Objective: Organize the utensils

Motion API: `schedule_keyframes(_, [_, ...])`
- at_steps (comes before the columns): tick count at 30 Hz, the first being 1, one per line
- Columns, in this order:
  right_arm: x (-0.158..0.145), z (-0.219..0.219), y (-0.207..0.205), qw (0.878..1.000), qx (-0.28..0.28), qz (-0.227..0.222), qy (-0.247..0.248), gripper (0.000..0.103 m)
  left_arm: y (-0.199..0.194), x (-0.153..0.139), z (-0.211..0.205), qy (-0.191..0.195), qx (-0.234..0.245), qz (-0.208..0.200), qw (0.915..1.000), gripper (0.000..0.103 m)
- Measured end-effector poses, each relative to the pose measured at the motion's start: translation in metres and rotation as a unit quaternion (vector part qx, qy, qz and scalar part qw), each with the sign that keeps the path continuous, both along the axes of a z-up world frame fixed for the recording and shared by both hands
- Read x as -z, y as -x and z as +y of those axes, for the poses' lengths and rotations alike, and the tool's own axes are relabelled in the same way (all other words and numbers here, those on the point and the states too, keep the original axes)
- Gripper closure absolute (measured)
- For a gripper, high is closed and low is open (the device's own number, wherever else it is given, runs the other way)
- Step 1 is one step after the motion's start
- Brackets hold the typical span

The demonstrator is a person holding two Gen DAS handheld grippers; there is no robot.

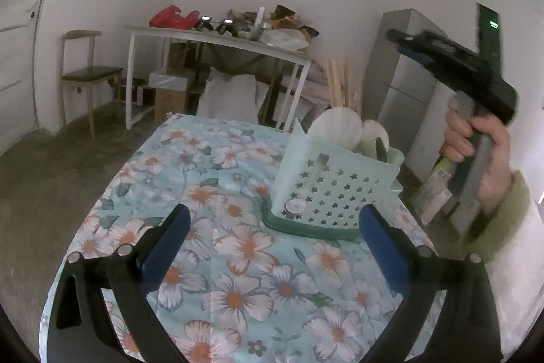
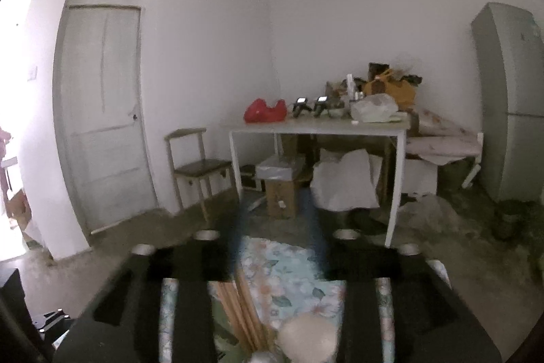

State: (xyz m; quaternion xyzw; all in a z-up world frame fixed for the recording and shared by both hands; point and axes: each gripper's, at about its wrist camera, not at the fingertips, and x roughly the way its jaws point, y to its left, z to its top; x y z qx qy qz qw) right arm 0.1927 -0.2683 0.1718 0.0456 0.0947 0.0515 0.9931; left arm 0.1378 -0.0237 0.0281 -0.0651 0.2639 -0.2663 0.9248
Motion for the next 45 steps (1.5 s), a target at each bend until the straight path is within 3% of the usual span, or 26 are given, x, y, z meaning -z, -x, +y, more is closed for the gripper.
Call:
schedule_keyframes(4, [-0.004,-0.009,0.040,0.999,0.022,-0.011,-0.027,0.055,0.000,-0.002,-0.005,-0.014,-0.010,0.003,0.9998,0.006])
schedule_keyframes(7, [0.003,-0.011,0.066,0.998,0.051,0.013,-0.046,0.051,0.002,-0.004,-0.012,-0.036,-0.017,0.001,0.9992,0.006])
schedule_keyframes(10, [0.032,-0.003,0.091,0.992,0.092,0.069,-0.052,0.043,0.005,-0.004,-0.021,-0.066,-0.038,-0.004,0.9971,0.006])
schedule_keyframes(15, [0.092,0.020,0.105,0.967,0.169,0.190,-0.021,0.032,0.008,0.003,-0.037,-0.129,-0.078,0.006,0.9887,0.006])
schedule_keyframes(18, [0.115,0.032,0.112,0.955,0.190,0.228,-0.005,0.027,0.012,0.006,-0.047,-0.172,-0.092,-0.004,0.9808,0.006])
schedule_keyframes(22, [0.122,0.043,0.123,0.947,0.216,0.237,0.027,0.022,0.013,0.006,-0.052,-0.209,-0.130,-0.002,0.9693,0.006])
schedule_keyframes(25, [0.122,0.041,0.126,0.943,0.233,0.234,0.036,0.021,0.014,0.001,-0.051,-0.214,-0.141,0.000,0.9665,0.006])
schedule_keyframes(45, [0.125,0.020,0.131,0.929,0.278,0.241,0.038,0.020,0.007,-0.008,-0.037,-0.196,-0.186,0.019,0.9628,0.006])
